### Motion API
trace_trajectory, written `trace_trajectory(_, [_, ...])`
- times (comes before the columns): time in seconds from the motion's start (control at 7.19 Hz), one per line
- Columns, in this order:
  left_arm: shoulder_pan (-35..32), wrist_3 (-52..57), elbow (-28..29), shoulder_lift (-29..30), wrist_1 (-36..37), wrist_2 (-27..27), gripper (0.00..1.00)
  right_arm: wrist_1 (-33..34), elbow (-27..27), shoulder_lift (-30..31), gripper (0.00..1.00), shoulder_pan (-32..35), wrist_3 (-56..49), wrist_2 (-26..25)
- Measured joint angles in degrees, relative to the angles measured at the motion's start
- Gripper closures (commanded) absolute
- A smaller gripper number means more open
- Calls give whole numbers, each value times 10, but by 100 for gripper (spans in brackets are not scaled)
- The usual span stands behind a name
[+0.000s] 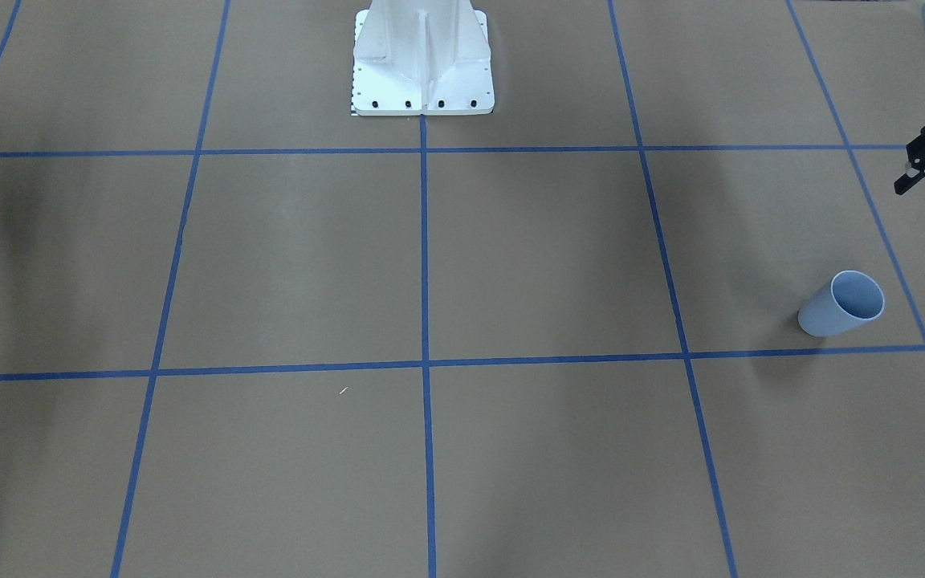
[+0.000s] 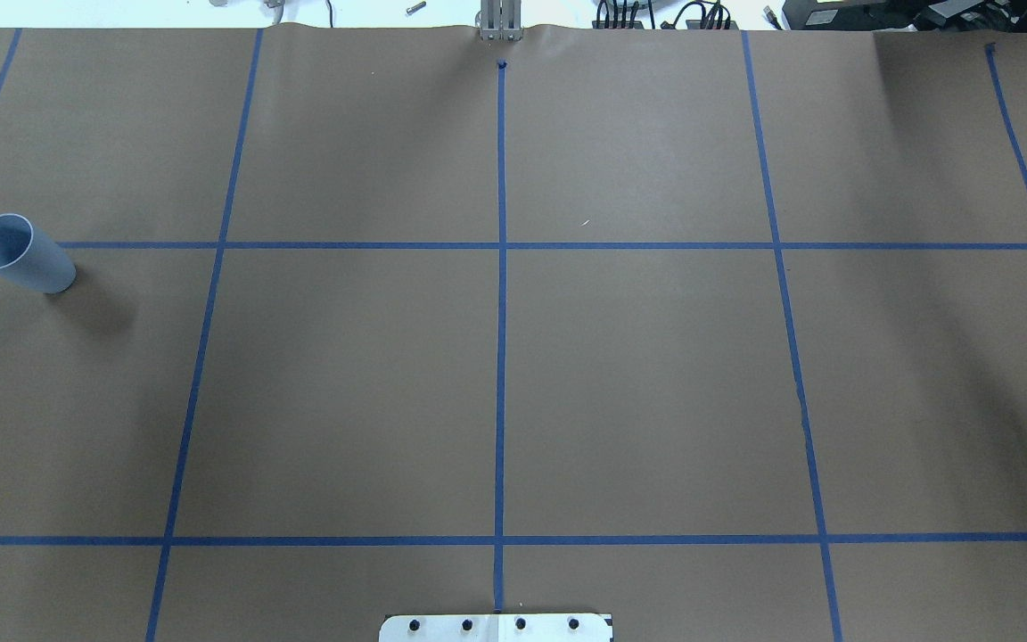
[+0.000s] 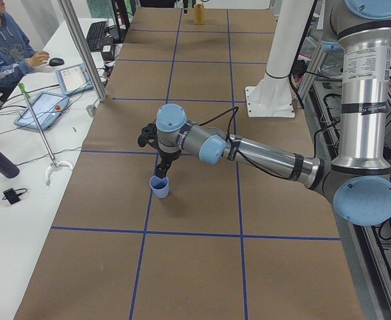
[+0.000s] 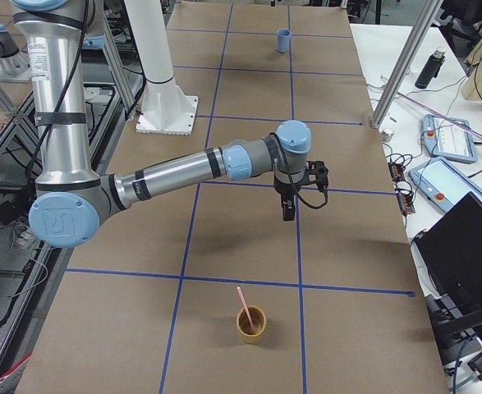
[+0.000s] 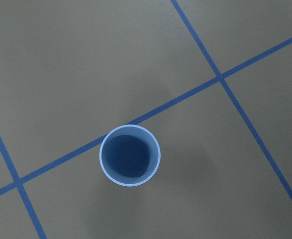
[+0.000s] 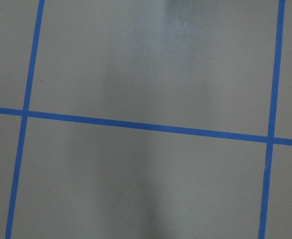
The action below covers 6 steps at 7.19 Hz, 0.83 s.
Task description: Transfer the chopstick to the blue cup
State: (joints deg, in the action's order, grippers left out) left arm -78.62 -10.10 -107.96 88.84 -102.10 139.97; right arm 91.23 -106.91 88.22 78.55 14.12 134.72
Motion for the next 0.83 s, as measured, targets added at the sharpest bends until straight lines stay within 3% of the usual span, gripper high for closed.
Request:
trace_trajectory(0.14, [4,-61,-12,4,-7,-2,2,0,-9,8,0,2,-11,1])
trace_trajectory(0.42, [10,-79,-16,-10,-16,-25,2,0,-23,27,0,9,-33,1])
trace_trajectory(0.83, [20,-74,34,-25,-29,-75,2,1,-22,27,0,8,-27,22])
